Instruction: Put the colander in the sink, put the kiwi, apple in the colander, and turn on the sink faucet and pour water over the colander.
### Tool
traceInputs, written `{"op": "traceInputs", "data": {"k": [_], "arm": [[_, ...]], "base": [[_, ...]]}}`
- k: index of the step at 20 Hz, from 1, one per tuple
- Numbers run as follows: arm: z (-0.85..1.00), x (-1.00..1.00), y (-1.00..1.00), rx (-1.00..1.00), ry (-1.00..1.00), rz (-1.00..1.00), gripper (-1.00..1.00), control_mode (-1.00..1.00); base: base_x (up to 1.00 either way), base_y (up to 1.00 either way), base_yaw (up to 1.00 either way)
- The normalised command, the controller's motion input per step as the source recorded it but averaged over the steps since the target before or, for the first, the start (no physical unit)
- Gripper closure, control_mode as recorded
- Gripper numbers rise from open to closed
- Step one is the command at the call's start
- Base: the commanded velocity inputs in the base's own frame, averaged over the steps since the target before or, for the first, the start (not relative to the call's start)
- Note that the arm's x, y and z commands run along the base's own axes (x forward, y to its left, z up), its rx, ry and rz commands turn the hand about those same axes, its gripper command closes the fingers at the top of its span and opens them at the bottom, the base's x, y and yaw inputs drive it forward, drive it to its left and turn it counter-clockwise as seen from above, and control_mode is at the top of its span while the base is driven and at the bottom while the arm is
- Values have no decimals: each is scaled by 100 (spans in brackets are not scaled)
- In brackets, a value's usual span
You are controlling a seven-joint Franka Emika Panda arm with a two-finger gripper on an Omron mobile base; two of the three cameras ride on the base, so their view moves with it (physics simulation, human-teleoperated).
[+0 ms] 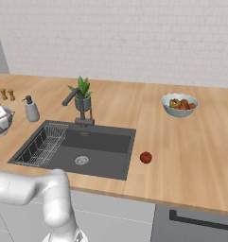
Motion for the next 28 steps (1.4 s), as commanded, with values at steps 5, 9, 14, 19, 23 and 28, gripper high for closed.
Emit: {"op": "traceInputs", "data": {"k": [5, 9, 14, 19, 23, 28], "arm": [[-14, 25, 28, 0, 5, -7, -100, -100], [-19, 16, 12, 0, 5, -5, -100, -100], [-32, -7, 0, -9, 1, -4, -100, -100], [-28, -11, 0, -9, 0, -6, 100, -100], [-9, -18, -39, -2, 0, -14, 100, -100], [0, -44, -93, 0, 0, -22, 100, -100]], "base": [[0, 0, 0], [0, 0, 0], [0, 0, 0], [0, 0, 0], [0, 0, 0], [0, 0, 0]]}}
